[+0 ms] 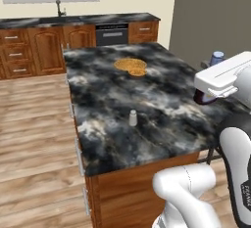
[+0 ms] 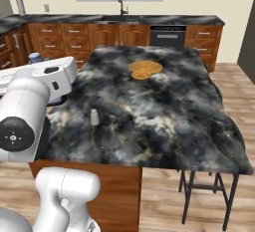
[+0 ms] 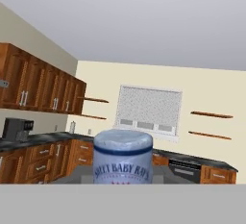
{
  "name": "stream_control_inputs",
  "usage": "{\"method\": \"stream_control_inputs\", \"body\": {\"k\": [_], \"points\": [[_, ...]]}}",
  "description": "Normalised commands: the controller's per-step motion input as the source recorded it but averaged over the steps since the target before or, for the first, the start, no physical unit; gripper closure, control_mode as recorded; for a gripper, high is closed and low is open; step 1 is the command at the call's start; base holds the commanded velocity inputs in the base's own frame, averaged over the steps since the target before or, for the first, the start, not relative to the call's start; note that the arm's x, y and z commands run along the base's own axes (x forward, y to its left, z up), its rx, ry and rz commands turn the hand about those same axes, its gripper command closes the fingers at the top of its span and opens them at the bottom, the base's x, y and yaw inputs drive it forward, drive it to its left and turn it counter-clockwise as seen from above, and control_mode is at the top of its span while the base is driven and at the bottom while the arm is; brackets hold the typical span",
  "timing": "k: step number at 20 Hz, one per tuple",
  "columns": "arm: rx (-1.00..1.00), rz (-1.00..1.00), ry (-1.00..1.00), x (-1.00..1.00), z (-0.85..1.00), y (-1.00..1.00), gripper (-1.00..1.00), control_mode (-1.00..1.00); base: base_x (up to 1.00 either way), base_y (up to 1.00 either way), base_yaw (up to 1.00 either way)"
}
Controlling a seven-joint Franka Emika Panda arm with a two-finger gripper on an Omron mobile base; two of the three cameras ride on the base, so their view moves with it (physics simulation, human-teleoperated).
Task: Move the condiment bottle and shaker from the cabinet to the dining counter.
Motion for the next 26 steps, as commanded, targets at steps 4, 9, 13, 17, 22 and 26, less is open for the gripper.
{"method": "stream_control_inputs", "body": {"k": [4,9,13,17,22,26], "points": [[0.00,0.00,0.00,0.00,0.00,0.00,1.00,1.00,0.44,-0.28,-0.01],[0.00,0.00,0.00,0.00,0.00,0.00,1.00,1.00,0.56,-0.25,-0.02],[0.00,0.00,0.00,0.00,0.00,0.00,1.00,1.00,0.56,-0.22,-0.02],[0.00,0.00,0.00,0.00,0.00,0.00,1.00,1.00,0.65,-0.23,-0.01],[0.00,0.00,0.00,0.00,0.00,0.00,1.00,1.00,0.25,-0.12,0.00],[0.00,0.00,0.00,0.00,0.00,0.00,1.00,1.00,0.00,-0.21,0.00]]}}
